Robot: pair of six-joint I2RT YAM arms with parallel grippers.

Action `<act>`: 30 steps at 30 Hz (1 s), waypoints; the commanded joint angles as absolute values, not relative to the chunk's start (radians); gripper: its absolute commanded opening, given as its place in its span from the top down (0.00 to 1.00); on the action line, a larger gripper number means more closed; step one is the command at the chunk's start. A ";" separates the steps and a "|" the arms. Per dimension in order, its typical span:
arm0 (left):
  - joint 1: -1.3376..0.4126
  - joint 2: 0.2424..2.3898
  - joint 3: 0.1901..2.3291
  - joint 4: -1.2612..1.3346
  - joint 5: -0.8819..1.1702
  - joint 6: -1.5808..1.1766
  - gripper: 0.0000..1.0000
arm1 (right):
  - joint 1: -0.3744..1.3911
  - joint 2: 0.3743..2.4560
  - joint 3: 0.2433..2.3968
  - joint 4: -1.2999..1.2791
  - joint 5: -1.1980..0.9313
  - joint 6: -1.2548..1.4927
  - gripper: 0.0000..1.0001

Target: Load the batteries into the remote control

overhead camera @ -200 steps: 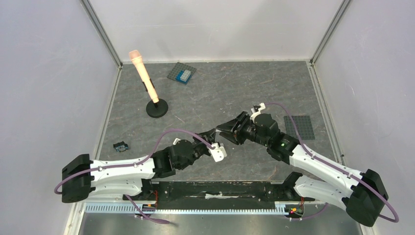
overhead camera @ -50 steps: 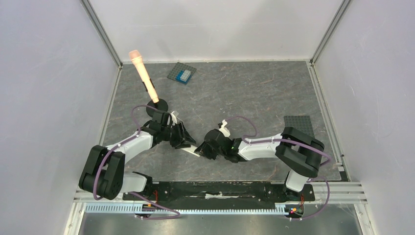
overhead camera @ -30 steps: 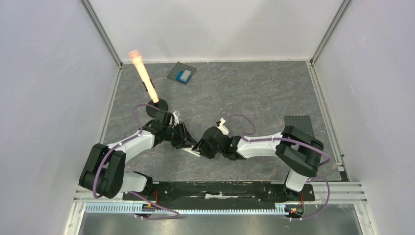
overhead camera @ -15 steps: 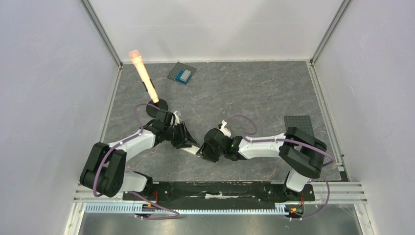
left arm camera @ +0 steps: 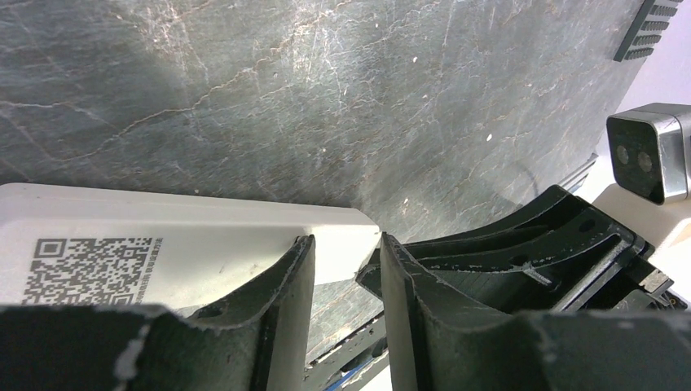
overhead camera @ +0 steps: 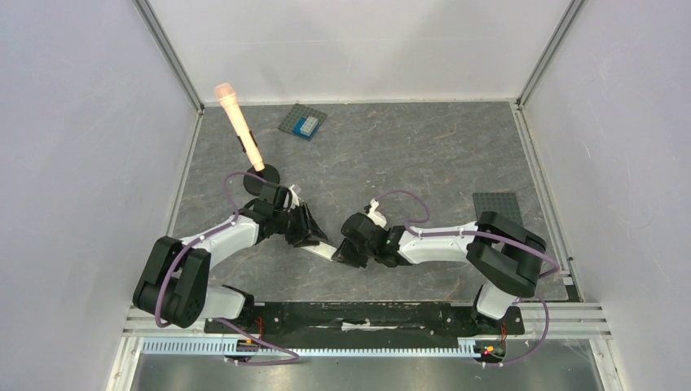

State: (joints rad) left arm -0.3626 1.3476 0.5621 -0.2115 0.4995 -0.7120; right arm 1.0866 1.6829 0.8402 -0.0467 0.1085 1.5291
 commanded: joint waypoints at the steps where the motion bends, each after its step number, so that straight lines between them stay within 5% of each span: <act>1: -0.372 1.373 0.554 -0.285 0.431 -0.684 0.58 | 1.077 1.678 0.839 -0.042 0.153 1.511 0.79; 18: -0.373 1.360 0.566 -0.298 0.428 -0.673 0.57 | 1.072 1.750 0.891 -0.026 0.154 1.467 0.91; 30: -0.371 1.349 0.571 -0.301 0.424 -0.670 0.57 | 1.068 1.793 0.878 0.064 0.100 1.446 0.92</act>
